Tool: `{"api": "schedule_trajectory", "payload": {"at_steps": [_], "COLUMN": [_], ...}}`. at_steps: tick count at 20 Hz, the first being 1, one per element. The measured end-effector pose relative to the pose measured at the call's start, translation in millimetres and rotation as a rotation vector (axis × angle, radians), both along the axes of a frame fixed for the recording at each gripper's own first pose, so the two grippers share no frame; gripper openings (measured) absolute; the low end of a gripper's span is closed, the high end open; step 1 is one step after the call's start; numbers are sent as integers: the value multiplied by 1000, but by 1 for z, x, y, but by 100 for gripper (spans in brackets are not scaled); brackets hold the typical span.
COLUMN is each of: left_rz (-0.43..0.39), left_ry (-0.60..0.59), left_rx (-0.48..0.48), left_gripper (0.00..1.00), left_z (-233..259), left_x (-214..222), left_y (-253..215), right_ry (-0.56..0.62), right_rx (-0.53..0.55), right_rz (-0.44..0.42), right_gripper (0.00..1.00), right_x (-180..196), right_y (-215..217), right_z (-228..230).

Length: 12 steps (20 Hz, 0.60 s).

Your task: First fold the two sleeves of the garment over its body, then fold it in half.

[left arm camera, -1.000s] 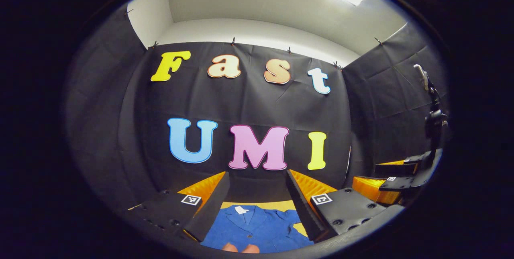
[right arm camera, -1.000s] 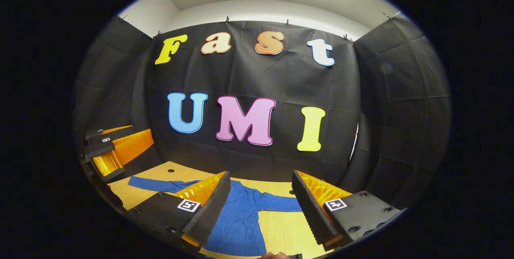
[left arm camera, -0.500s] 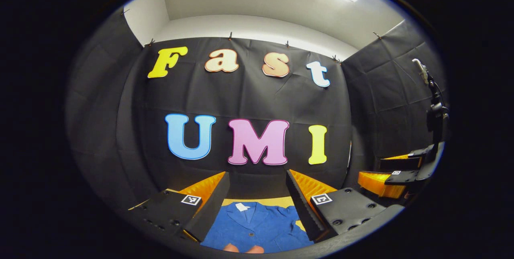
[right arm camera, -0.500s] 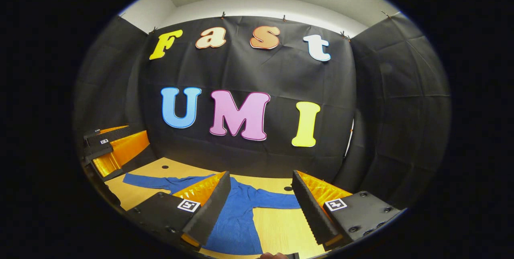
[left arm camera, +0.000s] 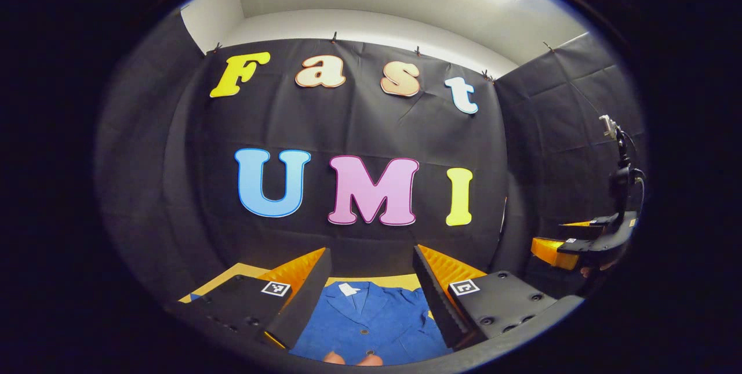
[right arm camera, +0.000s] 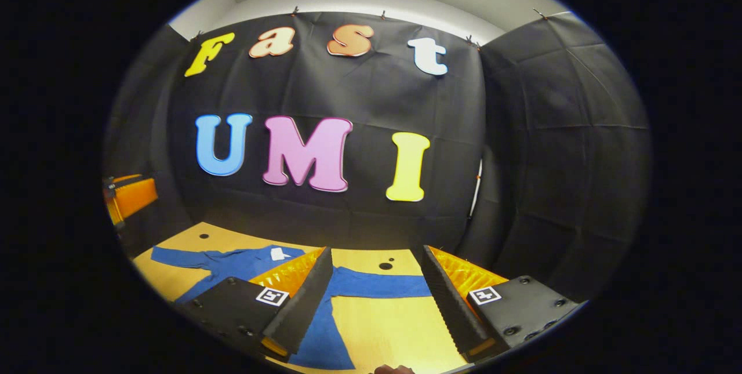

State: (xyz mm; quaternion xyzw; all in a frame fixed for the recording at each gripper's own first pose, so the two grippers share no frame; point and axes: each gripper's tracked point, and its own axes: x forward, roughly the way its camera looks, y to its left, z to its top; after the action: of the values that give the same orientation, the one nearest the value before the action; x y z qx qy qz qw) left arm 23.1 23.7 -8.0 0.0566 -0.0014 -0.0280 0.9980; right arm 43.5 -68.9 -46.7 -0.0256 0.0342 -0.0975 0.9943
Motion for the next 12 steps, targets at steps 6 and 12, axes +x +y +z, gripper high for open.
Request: {"api": "schedule_trajectory", "payload": {"at_steps": [6, 12], "left_rz": [47, 94], "left_ry": [71, 99], "left_rx": [17, -76], "left_gripper": [82, 82], "left_z": [-32, -46], "left_x": [38, 81], "left_y": [20, 9], "right_ry": [13, 170], "right_rx": [16, 39], "right_rz": [-95, -156], "right_gripper": [96, 97], "right_x": [46, 126], "right_y": [-74, -170], "right_z": [-33, -142]}}
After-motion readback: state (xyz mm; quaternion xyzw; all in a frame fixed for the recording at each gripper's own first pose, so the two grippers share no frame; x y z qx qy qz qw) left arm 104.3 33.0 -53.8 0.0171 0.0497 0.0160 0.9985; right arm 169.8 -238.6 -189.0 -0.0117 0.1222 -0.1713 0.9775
